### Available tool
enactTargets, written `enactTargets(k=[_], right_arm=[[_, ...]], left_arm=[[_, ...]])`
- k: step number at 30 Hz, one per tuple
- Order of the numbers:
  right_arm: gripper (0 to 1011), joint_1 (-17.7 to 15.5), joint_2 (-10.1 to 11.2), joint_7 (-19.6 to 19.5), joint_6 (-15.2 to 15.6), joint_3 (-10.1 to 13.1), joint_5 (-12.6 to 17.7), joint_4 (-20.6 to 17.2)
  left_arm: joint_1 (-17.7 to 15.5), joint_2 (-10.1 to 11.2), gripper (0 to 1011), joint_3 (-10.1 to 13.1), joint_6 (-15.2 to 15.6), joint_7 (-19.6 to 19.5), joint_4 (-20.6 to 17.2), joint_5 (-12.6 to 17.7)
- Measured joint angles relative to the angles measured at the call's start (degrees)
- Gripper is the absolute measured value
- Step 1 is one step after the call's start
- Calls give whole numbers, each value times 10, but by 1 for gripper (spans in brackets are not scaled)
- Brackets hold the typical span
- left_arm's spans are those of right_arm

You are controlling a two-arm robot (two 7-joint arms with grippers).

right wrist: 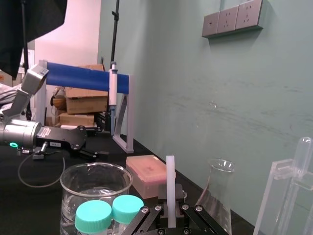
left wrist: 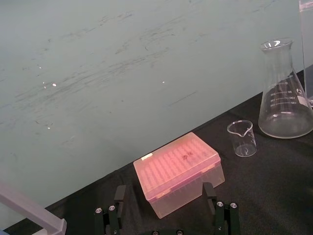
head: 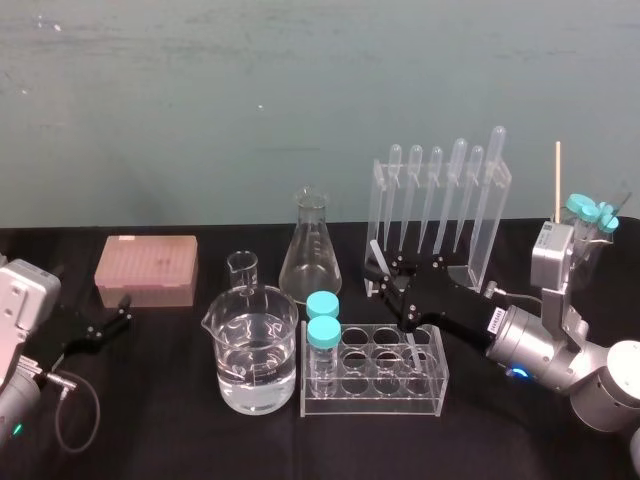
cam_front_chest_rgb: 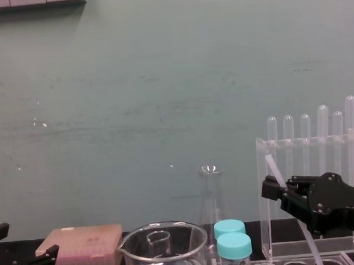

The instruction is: Pick up the stirring rod with one hand, then place it down.

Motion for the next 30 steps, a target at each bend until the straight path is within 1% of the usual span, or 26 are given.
enactTargets(k=[4,19,21,22,24,25,27,28,30], right_arm=[[66,0,2,-7,0,-1,-7,-1],[68,-1,1,-6,-1,0,-5,-2],[98,-1,1,-6,-1,0,-5,-2],[138,-1,1,-6,-1,0,-4,-2],[173,-1,1,-6,-1,0,-4,-2],[227,-1,1,-6,-1,0,-4,-2],[282,-1,1,-6,-1,0,-4,-2],[332,-1,1,-6,-1,0,-4,-2],[369,-1,1,-6,-1,0,-4,-2]], left_arm=[[0,0,1000,0,0,0,0,0],[0,0,1000,0,0,0,0,0],[0,0,1000,0,0,0,0,0],[0,0,1000,0,0,0,0,0],[0,0,1000,0,0,0,0,0],[0,0,1000,0,0,0,0,0],[0,0,1000,0,0,0,0,0],[0,0,1000,0,0,0,0,0],[0,0,1000,0,0,0,0,0]])
